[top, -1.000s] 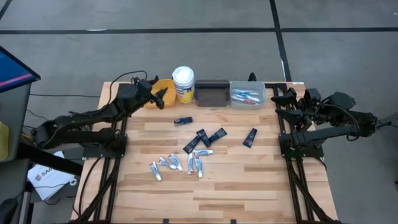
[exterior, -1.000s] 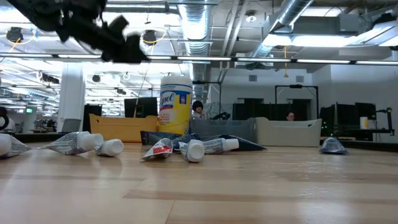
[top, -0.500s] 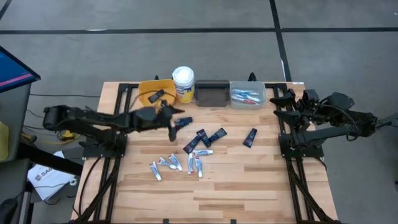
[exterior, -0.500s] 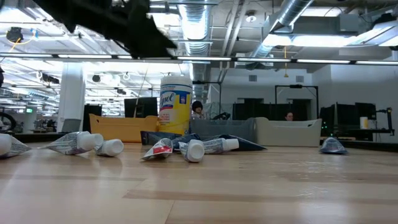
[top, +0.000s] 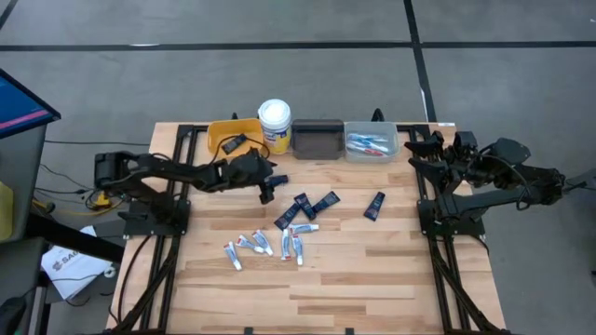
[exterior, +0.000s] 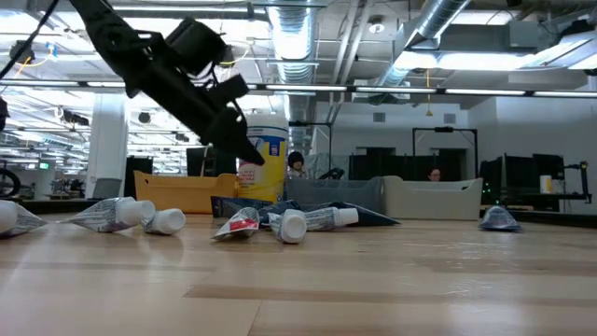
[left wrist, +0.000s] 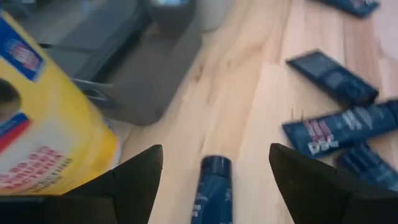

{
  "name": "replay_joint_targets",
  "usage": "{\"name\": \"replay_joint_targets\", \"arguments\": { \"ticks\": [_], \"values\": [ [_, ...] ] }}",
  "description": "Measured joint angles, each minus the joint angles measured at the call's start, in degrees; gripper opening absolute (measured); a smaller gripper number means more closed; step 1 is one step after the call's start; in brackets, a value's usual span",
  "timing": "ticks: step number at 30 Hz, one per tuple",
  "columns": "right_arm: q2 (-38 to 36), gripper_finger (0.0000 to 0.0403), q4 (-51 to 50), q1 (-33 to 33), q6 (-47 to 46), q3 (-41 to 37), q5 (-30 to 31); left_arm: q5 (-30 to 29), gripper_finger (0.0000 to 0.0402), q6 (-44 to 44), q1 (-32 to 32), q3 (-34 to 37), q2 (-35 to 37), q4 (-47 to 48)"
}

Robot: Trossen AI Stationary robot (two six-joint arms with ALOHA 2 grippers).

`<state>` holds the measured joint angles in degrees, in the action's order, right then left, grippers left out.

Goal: Pick & Place Travel size toiletries
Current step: Put the blue shave cream into the yellow bin

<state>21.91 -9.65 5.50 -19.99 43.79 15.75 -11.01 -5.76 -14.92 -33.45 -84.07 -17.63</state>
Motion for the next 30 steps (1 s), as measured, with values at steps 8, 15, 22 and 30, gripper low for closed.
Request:
{"name": "replay_joint_targets", "arguments": {
  "ticks": [8,15,22,30],
  "values": [
    [0.0,0.0285,-1.9,0.0,0.5,0.0,-0.1,3.4,0.0291,-1.5,-1.0,-2.3,-5.2,0.2],
    [0.0,0.0285,-3.5,0.0,0.9,0.0,-0.7,3.4,0.0291,-1.5,-1.9,-9.3,-13.4,4.7],
    [0.0,0.0285,-3.5,0.1,0.6,0.0,-0.9,2.2,0.0290,-0.9,-2.1,-13.0,-17.2,10.1],
    [0.0,0.0285,-3.5,0.0,0.7,0.0,-0.9,2.0,0.0286,-1.0,-2.1,-13.0,-17.3,14.1]
  ]
}}
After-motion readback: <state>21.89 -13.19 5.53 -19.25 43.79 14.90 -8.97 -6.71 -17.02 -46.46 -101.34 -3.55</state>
